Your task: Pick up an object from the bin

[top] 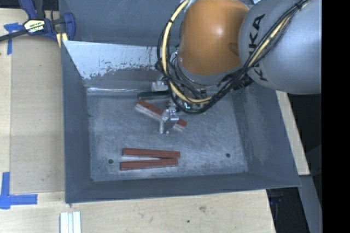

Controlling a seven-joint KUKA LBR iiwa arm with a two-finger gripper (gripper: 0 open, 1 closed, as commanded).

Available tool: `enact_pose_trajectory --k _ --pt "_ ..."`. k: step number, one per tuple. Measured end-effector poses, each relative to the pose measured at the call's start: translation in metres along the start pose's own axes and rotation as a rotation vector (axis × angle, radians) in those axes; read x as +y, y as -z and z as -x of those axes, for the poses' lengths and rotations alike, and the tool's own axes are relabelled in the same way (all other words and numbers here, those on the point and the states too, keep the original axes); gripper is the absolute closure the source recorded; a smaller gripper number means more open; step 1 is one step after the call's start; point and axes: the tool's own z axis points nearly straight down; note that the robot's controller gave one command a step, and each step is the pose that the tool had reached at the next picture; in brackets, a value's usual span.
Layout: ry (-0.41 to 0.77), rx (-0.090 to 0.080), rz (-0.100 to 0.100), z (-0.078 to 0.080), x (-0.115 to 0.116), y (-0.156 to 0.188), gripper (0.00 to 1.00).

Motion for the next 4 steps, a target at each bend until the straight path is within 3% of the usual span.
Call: enact_pose_trajectory --k 1,2,3,4 --pt "-0.002 -0.008 0.001 0.002 0.000 0.004 0.00" --pt "-0.015 -0.013 0.002 0.037 -0.023 -0.066 0.00" --pt "-0.216 -0.010 0.004 0.056 -0.032 -0.123 0.00" --pt "-0.126 -0.027 0.003 0.063 -0.032 -0.126 0.00"
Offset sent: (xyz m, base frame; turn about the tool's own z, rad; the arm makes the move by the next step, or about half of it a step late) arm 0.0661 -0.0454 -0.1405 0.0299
